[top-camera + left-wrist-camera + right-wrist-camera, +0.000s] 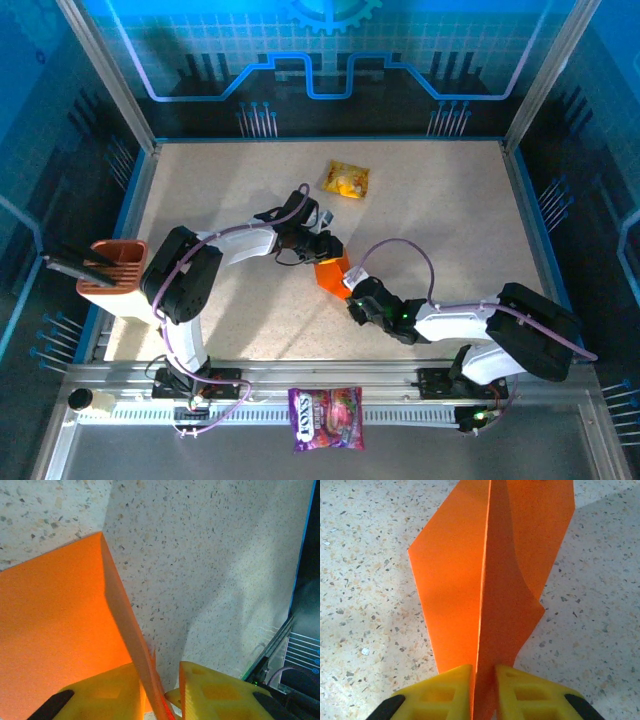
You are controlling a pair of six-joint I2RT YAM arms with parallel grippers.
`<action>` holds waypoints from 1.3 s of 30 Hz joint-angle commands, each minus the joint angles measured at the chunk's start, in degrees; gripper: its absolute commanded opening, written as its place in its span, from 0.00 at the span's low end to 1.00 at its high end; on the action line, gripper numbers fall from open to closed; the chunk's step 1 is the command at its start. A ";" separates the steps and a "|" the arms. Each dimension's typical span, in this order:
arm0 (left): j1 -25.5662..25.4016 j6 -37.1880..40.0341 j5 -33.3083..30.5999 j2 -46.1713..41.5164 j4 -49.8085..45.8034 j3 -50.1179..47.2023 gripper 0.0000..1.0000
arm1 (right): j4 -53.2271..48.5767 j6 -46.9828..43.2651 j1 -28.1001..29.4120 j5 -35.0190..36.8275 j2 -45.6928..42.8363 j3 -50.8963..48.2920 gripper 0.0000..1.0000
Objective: Fold a paper plane with a square sheet of paper (pick it up from the middle)
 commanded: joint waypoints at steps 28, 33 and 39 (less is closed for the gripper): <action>-0.23 -0.50 -1.99 -2.47 -1.10 -1.18 0.17 | 11.59 1.69 -1.87 -1.07 2.90 -3.22 0.22; -0.31 -0.36 -2.08 -2.45 -1.03 -1.22 0.17 | 12.09 1.47 -1.86 -1.14 2.85 -3.49 0.20; -0.29 -0.59 -2.32 -2.55 -0.99 -1.42 0.17 | 12.55 1.73 -1.84 -0.79 2.81 -4.01 0.18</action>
